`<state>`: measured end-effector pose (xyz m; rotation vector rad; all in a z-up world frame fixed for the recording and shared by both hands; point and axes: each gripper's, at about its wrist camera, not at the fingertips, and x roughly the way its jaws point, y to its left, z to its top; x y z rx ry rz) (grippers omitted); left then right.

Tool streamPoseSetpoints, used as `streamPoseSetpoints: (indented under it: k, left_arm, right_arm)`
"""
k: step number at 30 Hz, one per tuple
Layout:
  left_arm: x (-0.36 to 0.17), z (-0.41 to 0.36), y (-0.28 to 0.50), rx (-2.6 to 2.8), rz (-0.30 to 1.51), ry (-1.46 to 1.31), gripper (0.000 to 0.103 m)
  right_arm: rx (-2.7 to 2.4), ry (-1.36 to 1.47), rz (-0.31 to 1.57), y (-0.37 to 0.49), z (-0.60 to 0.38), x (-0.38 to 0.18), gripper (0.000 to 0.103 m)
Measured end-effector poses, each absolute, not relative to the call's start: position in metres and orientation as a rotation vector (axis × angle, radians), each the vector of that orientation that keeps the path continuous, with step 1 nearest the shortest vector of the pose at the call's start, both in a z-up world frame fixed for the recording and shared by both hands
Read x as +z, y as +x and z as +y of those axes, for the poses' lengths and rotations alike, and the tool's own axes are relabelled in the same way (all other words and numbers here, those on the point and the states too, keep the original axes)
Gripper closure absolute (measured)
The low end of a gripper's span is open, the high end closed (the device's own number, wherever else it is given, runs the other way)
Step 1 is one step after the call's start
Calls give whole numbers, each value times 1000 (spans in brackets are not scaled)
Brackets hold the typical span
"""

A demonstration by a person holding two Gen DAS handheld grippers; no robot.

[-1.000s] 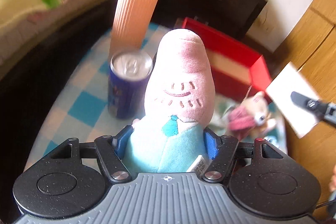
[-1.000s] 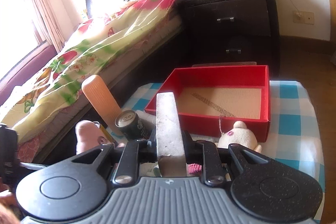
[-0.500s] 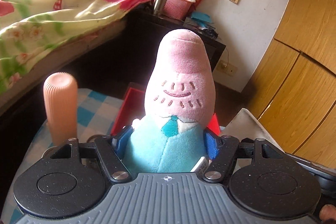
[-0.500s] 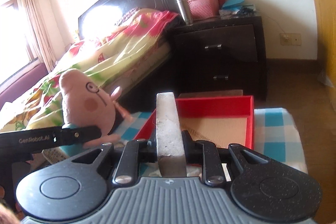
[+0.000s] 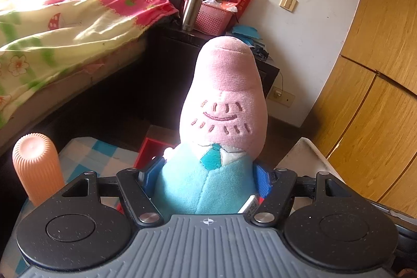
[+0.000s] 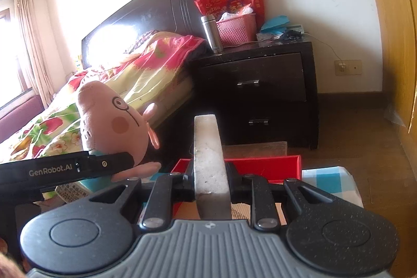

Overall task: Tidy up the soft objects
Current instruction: 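Carry the pig plush into the red box and open the left gripper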

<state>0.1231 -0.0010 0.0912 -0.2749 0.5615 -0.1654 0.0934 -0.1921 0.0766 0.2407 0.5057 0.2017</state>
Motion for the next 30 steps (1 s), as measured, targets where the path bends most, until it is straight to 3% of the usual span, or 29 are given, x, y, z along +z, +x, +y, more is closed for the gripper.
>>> streamPoseSetpoints:
  k: [24, 27, 29, 30]
  left_arm:
    - [13, -13, 208, -92, 697, -240, 32]
    - [11, -15, 208, -90, 683, -236, 26]
    - [16, -14, 207, -91, 663, -235, 19]
    - [18, -14, 206, -89, 665, -232, 19]
  right_arm:
    - [136, 233, 601, 185, -211, 1, 101]
    - [129, 236, 625, 191, -213, -9, 93]
    - [133, 228, 631, 192, -212, -12, 71]
    - [133, 221, 627, 192, -212, -12, 68]
